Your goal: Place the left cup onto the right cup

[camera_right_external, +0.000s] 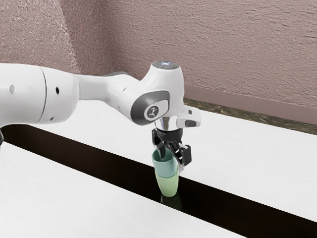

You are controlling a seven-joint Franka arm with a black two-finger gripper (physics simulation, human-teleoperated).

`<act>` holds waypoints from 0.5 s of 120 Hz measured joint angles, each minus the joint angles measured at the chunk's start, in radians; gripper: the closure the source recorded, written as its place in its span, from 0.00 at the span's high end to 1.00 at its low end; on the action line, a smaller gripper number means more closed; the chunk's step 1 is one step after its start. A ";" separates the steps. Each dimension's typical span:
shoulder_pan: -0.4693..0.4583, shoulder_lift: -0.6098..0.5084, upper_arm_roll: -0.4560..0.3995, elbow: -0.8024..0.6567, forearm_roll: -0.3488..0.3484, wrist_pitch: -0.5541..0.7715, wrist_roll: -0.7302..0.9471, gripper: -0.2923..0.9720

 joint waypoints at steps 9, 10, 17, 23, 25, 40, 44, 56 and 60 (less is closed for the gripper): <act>0.000 -0.031 0.000 0.014 0.008 -0.026 -0.001 0.73; 0.000 -0.034 0.000 0.016 0.009 -0.029 -0.002 0.73; -0.001 -0.052 -0.001 0.031 0.014 -0.053 -0.002 0.73; -0.001 -0.063 -0.002 0.052 0.016 -0.079 -0.003 0.74; -0.002 -0.067 -0.003 0.062 0.017 -0.090 -0.003 0.74; -0.001 -0.104 -0.005 0.113 0.019 -0.173 -0.001 0.74; 0.001 -0.110 -0.005 0.132 0.019 -0.198 0.002 0.75; 0.008 -0.118 0.000 0.205 0.019 -0.281 0.021 0.75; 0.012 -0.121 0.003 0.230 0.019 -0.303 0.031 0.75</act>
